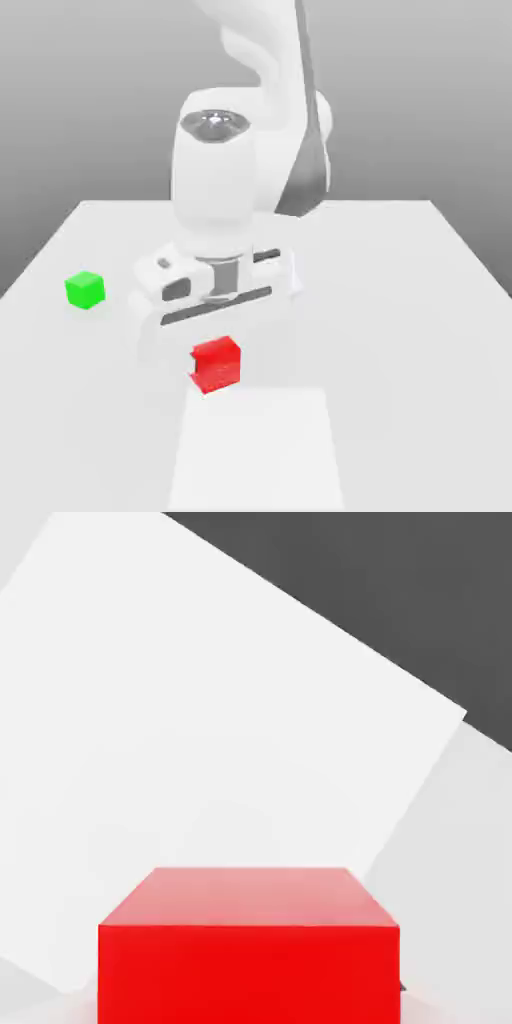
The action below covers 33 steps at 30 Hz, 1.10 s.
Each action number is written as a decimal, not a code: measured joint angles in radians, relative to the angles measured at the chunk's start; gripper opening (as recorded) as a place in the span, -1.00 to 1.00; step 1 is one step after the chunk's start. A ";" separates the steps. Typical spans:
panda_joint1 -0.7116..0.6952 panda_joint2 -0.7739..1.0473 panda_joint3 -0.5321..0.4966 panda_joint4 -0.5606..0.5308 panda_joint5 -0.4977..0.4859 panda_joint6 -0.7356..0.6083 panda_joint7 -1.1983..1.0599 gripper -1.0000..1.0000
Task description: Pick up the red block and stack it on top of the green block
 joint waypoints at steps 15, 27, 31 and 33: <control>-0.335 -0.225 -0.353 -0.049 -0.260 -0.129 -0.540 -1.00; -0.552 -0.274 -0.676 -0.103 -0.402 -0.132 -1.012 -1.00; -0.561 -0.226 -0.782 -0.117 -0.410 -0.076 -1.132 -1.00; -0.527 -0.172 -0.821 -0.119 -0.385 -0.020 -1.158 -1.00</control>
